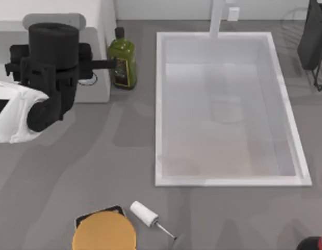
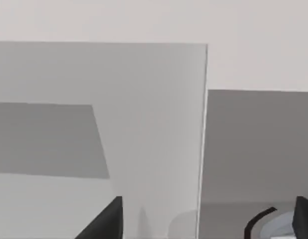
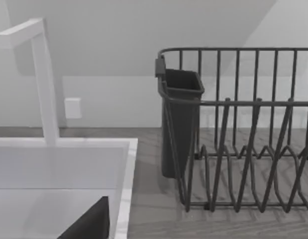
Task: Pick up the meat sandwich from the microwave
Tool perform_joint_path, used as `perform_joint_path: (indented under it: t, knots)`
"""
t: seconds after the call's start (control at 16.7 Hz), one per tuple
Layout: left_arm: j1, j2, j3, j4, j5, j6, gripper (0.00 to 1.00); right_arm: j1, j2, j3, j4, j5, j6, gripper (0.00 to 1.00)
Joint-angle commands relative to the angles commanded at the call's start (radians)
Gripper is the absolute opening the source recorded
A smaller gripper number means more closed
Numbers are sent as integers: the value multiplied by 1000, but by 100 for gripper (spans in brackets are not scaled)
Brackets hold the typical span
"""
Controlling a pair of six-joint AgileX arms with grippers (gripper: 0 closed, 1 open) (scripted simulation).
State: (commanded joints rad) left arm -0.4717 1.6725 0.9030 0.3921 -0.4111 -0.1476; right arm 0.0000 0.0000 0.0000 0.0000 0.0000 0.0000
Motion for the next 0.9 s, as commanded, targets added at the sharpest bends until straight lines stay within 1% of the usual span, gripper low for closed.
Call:
perform_joint_path:
  t: [0.06,0.18,0.3,0.42,0.72,0.9]
  knots:
    - [76,38,-33,9,-41,16,0,0,0,0,0,0,0,100]
    - [73,53,-35,24,-40,15,0,0,0,0,0,0,0,100]
    - [63,103,-45,81,-37,13,0,0,0,0,0,0,0,100]
    - [50,175,-62,179,-30,10,0,0,0,0,0,0,0,100]
    - [15,369,-120,490,-7,3,0,0,0,0,0,0,0,100]
    - [2,441,-149,592,5,1,0,0,0,0,0,0,0,100]
